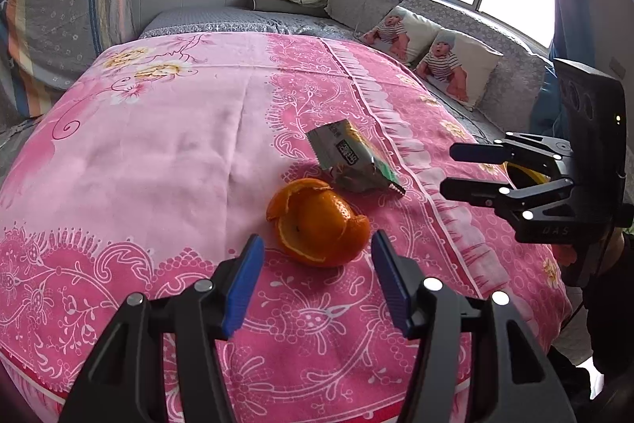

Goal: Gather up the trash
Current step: 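Grasp the green snack bag with the right tool while the left tool grasps the orange peel, then lift and carry the snack bag and orange peel over the yellow-rimmed bin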

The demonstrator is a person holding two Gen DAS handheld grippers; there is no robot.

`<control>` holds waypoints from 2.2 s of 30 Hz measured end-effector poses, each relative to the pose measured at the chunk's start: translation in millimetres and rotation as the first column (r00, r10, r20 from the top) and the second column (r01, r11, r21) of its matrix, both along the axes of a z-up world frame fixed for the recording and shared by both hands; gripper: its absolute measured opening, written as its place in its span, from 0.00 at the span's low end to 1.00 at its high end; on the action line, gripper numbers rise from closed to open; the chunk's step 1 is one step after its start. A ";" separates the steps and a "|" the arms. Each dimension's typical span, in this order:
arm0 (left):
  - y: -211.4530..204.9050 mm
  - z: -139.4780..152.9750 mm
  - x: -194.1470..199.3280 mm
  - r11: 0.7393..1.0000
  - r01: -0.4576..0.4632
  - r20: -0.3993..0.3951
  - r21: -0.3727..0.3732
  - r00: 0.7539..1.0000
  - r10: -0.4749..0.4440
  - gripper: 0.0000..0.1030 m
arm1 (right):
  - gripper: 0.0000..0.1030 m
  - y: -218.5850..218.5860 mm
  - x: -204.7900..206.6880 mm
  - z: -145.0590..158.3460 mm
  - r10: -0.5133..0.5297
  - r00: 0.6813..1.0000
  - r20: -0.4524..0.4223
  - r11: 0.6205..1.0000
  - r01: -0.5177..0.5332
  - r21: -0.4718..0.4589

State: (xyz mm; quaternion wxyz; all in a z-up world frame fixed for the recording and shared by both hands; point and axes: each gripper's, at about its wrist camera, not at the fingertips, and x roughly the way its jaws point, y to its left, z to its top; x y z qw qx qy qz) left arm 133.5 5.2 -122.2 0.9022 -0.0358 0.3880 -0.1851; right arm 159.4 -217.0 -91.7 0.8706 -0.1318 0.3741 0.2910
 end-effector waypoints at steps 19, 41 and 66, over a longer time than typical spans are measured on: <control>-6.0 -1.3 9.9 0.999 0.028 -0.020 0.022 0.999 -0.027 0.52 | 0.51 42.0 32.8 -10.5 0.097 0.995 -0.010 0.993 -0.097 -0.065; -26.4 -9.7 47.1 0.996 0.024 -0.079 0.083 0.997 -0.017 0.52 | 0.31 44.6 92.4 -19.1 0.023 0.999 -0.039 0.999 -0.024 -0.034; -43.9 24.3 48.7 0.993 0.025 0.003 0.116 1.000 -0.026 0.27 | 0.08 -13.9 95.7 36.4 -0.168 0.982 0.086 0.979 0.156 0.131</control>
